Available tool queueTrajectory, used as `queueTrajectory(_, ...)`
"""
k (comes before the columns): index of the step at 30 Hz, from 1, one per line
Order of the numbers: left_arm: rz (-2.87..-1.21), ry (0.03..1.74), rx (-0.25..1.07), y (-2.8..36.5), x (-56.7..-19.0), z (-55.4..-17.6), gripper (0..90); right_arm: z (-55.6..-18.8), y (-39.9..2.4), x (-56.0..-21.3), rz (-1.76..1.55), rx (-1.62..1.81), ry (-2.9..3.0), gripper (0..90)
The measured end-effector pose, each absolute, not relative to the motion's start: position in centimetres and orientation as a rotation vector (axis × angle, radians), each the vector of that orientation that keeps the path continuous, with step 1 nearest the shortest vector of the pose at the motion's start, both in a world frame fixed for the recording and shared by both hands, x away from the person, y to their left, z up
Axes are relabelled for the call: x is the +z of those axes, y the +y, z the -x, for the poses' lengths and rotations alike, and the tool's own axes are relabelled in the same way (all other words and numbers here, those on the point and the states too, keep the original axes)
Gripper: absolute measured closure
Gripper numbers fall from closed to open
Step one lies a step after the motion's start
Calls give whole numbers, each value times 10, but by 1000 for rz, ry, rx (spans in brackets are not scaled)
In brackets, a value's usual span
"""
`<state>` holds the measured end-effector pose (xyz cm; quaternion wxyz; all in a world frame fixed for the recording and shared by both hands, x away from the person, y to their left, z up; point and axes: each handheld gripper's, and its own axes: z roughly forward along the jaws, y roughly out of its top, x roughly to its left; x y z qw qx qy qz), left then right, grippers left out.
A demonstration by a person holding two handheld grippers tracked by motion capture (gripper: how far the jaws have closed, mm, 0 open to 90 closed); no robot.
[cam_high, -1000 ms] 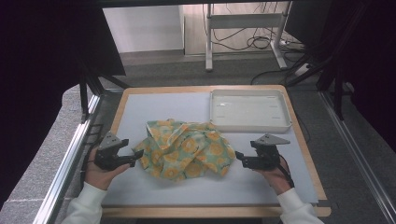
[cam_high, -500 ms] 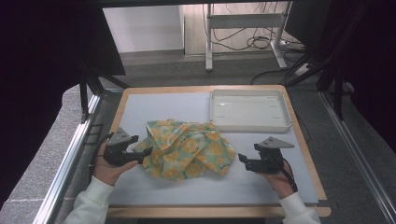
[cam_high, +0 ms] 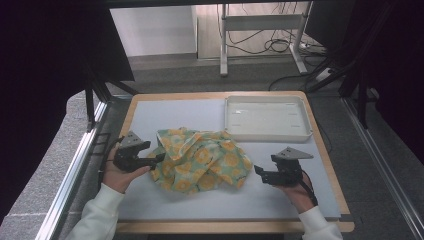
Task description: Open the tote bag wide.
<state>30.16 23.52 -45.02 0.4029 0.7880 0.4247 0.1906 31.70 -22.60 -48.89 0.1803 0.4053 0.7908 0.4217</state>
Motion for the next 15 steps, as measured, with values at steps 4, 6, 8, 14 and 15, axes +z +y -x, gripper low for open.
queueTrajectory(4,-1998,1090,457,237,-452,-307,274,-317,-225,-489,-1143,1196,2237,222)
queueTrajectory(6,-1990,1109,434,237,-453,-311,274,-318,-225,-490,-1145,1191,2240,222)
queueTrajectory(8,-1979,1117,410,238,-453,-316,275,-319,-226,-490,-1152,1185,2239,223)
queueTrajectory(14,-1972,1137,399,238,-452,-327,299,-320,-226,-491,-1158,1181,2234,222)
queueTrajectory(15,-1974,1140,391,237,-453,-330,311,-320,-226,-491,-1157,1177,2238,222)
